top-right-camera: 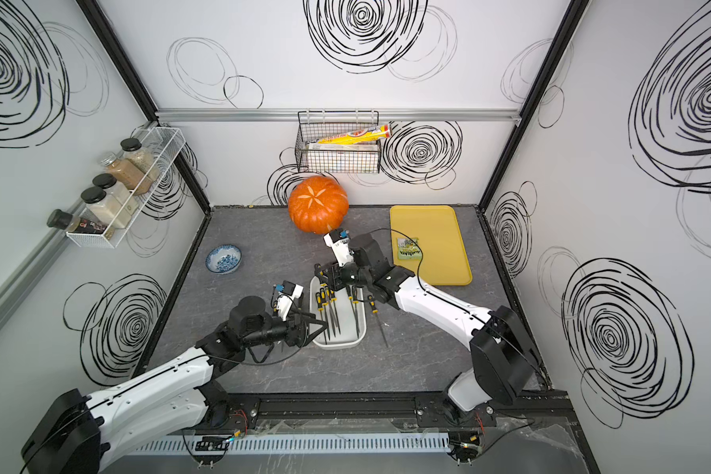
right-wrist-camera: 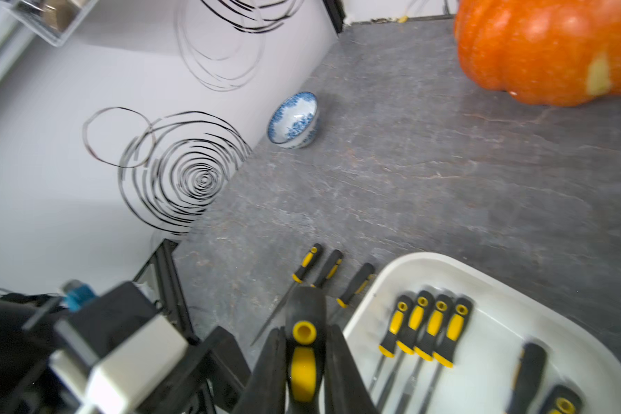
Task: Take the file tool out of the storage box
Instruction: Pick up the file tool from the storage box.
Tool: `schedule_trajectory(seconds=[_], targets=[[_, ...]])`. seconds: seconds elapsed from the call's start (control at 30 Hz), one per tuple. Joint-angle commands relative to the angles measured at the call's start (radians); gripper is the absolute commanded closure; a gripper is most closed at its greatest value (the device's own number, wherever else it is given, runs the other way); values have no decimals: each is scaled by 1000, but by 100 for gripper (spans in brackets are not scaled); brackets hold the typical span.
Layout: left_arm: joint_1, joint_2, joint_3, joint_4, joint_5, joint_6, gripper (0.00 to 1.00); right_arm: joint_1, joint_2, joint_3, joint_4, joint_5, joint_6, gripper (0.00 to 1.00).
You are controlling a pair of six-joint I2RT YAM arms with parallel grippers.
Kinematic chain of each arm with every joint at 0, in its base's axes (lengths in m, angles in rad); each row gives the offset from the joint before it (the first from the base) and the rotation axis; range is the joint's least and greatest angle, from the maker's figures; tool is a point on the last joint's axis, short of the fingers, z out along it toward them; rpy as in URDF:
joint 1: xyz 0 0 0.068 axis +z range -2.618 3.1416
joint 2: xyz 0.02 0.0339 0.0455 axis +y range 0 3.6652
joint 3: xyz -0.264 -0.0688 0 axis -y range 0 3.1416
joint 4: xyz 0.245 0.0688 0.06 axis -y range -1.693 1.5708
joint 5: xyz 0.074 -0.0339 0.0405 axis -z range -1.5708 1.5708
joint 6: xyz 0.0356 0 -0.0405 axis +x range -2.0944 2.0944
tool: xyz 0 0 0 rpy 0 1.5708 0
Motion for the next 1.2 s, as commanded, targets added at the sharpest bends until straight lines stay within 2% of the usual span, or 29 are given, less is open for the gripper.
schedule_trajectory(seconds=[0.0, 0.07, 0.13, 0.27, 0.33, 0.5, 0.57, 0.63, 0.7, 0.77, 0.8, 0.87, 0.93, 1.0, 1.1, 1.17], targets=[[-26, 5, 34, 46, -29, 39, 9, -3, -32, -32, 174, -133, 94, 98], [-27, 9, 33, 50, -31, 40, 10, -4, -43, -64, 228, -144, 121, 98], [-31, 23, 35, 50, -37, 41, 14, -5, -65, -104, 298, -149, 151, 98], [-34, 56, 46, 48, -31, 45, 30, -4, -105, -139, 305, -130, 142, 98], [-38, 65, 48, 55, -21, 45, 46, -4, -123, -166, 314, -121, 140, 98], [-45, 67, 48, 58, -33, 46, 52, -1, -165, -263, 433, -81, 188, 98], [-45, 74, 48, 58, -31, 46, 59, 2, -182, -299, 474, -59, 203, 97], [-47, 79, 49, 58, -31, 47, 74, 8, -195, -328, 501, -38, 205, 95], [-46, 84, 52, 58, -30, 47, 77, 12, -206, -353, 521, -15, 206, 94], [-49, 88, 53, 58, -28, 49, 86, 13, -219, -383, 550, 5, 215, 94], [-50, 88, 55, 56, -28, 50, 89, 16, -223, -396, 567, 15, 220, 91], [-50, 87, 54, 54, -30, 52, 100, 17, -227, -410, 580, 15, 221, 85], [-51, 84, 56, 46, -35, 55, 100, 17, -226, -420, 589, 11, 219, 72], [-51, 78, 59, 31, -51, 59, 100, 18, -241, -434, 591, 28, 217, 55], [-49, 61, 81, -42, -107, 71, 100, 17, -281, -452, 577, 77, 176, 49], [-49, 40, 118, -162, -206, 53, 100, 16, -314, -436, 502, 129, 110, 48]])
